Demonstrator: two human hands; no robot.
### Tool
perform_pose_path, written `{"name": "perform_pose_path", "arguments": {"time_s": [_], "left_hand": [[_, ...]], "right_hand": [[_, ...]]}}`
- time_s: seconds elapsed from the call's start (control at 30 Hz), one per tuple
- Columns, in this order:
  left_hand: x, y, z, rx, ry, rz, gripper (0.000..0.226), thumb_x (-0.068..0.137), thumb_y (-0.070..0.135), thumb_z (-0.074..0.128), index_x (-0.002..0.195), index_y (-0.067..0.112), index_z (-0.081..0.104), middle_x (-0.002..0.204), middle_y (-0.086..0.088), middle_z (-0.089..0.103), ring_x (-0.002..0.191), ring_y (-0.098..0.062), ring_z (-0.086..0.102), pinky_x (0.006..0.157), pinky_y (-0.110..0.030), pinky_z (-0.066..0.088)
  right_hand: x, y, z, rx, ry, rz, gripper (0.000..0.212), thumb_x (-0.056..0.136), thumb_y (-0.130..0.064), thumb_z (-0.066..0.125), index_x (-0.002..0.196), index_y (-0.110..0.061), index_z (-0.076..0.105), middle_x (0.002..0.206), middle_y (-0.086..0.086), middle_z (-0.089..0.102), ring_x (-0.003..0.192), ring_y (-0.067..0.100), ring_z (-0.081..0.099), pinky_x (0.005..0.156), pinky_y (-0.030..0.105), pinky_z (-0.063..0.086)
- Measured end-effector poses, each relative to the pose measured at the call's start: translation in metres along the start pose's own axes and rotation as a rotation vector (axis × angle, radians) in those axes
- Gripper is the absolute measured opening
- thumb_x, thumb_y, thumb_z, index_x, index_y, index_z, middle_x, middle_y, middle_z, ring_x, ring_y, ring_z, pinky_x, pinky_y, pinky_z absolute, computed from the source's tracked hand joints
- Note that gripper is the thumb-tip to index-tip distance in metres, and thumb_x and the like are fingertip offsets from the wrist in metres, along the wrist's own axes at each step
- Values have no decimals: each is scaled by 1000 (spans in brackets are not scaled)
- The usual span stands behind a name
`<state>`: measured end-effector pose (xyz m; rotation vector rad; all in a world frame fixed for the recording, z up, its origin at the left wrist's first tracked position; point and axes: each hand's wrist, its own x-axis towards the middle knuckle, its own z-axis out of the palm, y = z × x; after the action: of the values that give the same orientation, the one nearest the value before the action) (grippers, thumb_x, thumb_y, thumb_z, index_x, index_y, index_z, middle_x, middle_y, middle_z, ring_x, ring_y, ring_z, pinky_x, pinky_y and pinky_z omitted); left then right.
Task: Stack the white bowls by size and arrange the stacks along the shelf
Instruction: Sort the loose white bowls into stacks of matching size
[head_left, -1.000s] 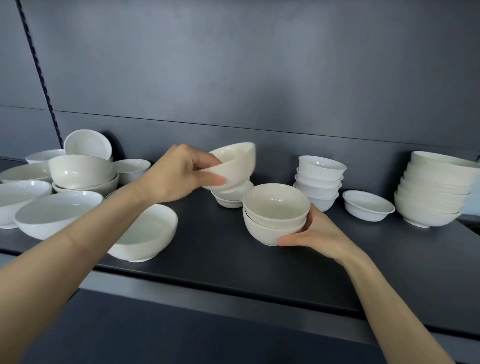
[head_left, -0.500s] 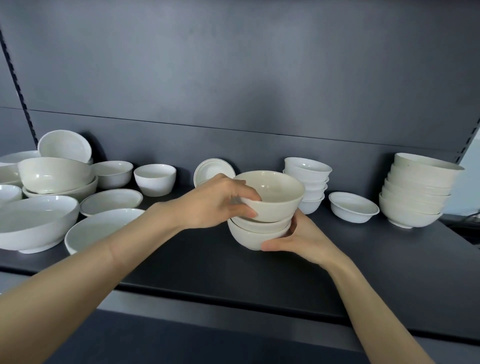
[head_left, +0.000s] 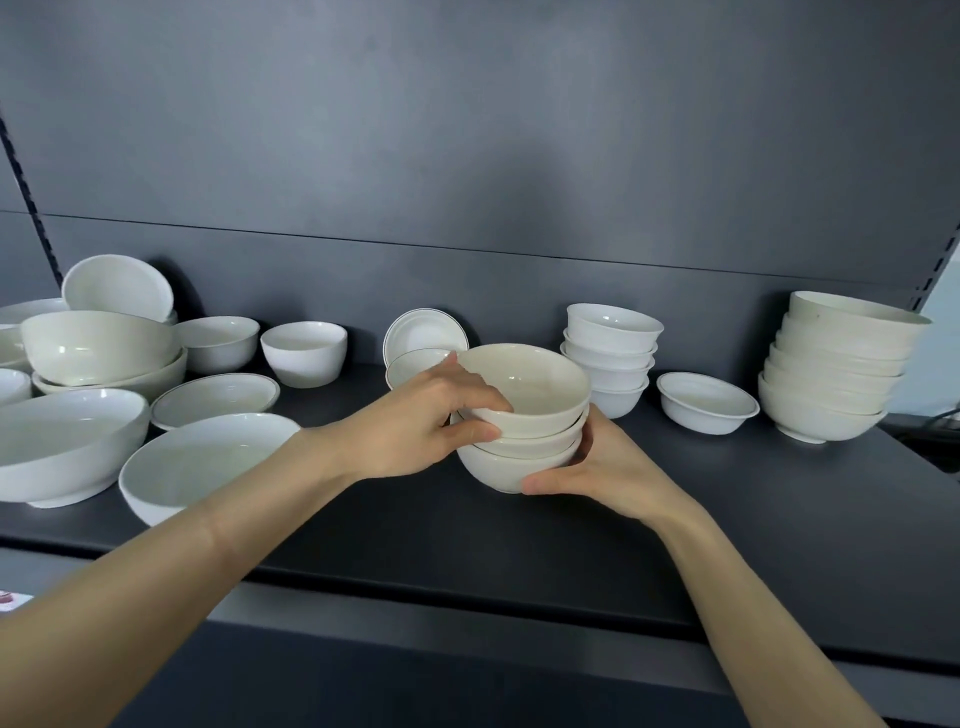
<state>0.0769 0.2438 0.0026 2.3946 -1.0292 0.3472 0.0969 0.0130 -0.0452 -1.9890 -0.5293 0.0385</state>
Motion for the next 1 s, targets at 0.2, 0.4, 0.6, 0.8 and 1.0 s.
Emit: {"name": "perform_pose_path", "arguments": {"time_s": [0.2, 0.4, 0.6, 0.8, 1.0], "left_hand": [[-2, 12, 19, -373, 136, -436, 129, 57, 39, 90, 152, 30, 3, 148, 15, 12, 138, -4, 17, 114, -26, 25], [7, 13, 31, -530, 218, -521, 130, 61, 20, 90, 152, 27, -3, 131, 17, 39, 124, -5, 40, 96, -17, 35], [10, 12, 21, -492, 188, -487, 113, 60, 22, 90, 148, 20, 20, 119, 18, 51, 120, -8, 49, 91, -19, 41], [5, 9, 24, -547, 186, -450, 108, 71, 29, 82, 151, 23, 9, 118, 30, 45, 117, 0, 48, 91, -12, 39], [2, 6, 29, -694, 283, -435, 75, 76, 37, 68, 140, 30, 29, 118, 25, 54, 111, 6, 54, 88, -10, 44]], "right_hand": [[-1, -1, 0, -1, 5, -12, 98, 57, -26, 92, 138, -31, 39, 132, -12, 58, 123, 9, 54, 103, 43, 45], [-3, -2, 1, 2, 27, -15, 92, 57, -20, 91, 135, -33, 43, 128, -15, 60, 119, 7, 56, 102, 41, 47], [-4, -4, 2, 9, 40, -5, 91, 55, -23, 92, 133, -33, 46, 125, -15, 62, 116, 6, 58, 100, 40, 48], [-6, -6, 2, 48, 9, 2, 83, 64, -14, 88, 129, -34, 41, 124, -18, 59, 114, -3, 56, 95, 24, 50], [-9, -7, 2, 137, 73, 34, 77, 70, -23, 84, 133, -28, 39, 126, -15, 57, 115, 0, 55, 85, 17, 51]]}}
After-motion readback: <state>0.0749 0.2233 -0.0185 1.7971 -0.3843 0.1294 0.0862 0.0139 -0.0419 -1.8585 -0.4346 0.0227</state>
